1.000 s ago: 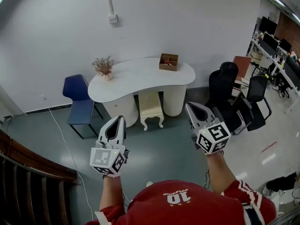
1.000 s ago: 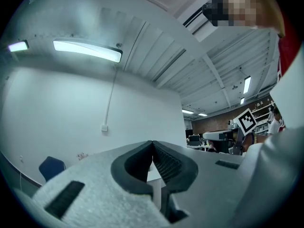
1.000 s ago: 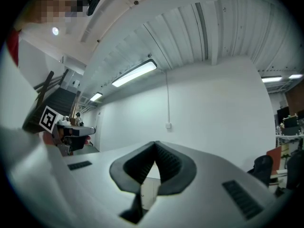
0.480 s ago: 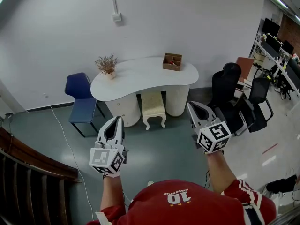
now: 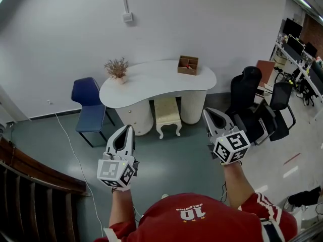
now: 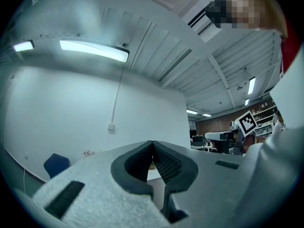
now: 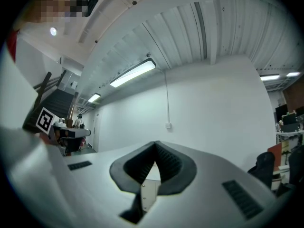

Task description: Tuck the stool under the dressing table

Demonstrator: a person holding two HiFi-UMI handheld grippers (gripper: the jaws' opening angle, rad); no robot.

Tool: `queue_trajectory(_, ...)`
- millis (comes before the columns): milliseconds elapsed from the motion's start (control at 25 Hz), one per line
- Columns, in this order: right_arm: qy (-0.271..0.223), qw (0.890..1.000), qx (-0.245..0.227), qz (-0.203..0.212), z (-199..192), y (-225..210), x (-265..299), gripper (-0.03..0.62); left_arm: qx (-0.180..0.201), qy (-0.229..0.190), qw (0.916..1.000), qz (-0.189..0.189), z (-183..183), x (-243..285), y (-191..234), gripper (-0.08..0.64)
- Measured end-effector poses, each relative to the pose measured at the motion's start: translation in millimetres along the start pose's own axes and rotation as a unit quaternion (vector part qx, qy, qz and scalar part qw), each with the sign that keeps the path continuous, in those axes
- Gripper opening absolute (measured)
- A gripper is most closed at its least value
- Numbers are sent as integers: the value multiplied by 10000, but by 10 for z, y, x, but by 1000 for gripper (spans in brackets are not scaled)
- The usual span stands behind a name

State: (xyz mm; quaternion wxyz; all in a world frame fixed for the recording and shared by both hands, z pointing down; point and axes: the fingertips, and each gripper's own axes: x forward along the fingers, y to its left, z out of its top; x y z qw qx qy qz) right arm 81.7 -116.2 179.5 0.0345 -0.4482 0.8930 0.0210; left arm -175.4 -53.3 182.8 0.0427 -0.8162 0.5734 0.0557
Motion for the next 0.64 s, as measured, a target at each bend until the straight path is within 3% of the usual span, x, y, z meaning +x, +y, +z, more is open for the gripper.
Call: queue_trajectory(640,-75,9997,158,-186,-154,237,281,-2,0,50,9999,-150,-89,-53,428,0)
